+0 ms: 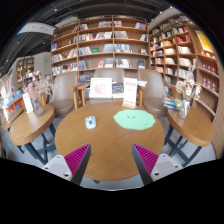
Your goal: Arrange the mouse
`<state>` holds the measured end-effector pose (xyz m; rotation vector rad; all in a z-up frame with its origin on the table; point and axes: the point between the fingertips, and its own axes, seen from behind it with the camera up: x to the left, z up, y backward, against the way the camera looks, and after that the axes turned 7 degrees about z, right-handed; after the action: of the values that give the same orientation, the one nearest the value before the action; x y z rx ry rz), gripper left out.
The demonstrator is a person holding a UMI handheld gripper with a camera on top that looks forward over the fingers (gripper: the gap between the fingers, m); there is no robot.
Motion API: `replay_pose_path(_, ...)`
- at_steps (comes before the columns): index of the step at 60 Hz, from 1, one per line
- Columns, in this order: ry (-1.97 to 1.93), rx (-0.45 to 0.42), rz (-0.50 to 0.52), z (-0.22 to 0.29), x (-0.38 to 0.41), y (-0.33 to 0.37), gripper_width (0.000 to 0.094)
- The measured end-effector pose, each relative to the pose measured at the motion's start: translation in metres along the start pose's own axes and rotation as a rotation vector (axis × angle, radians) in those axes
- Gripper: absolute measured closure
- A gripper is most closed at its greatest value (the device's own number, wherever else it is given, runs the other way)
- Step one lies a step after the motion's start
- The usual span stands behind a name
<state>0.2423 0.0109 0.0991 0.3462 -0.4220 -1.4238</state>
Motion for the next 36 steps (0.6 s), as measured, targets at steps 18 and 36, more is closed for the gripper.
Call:
replay_pose_path(18,0.001,0.030,0.088,0.005,0.073,-0.063,0.0081)
replay_pose_path(36,0.040,0.062,0.071,-0.001,0.097,-0.141,0.0083)
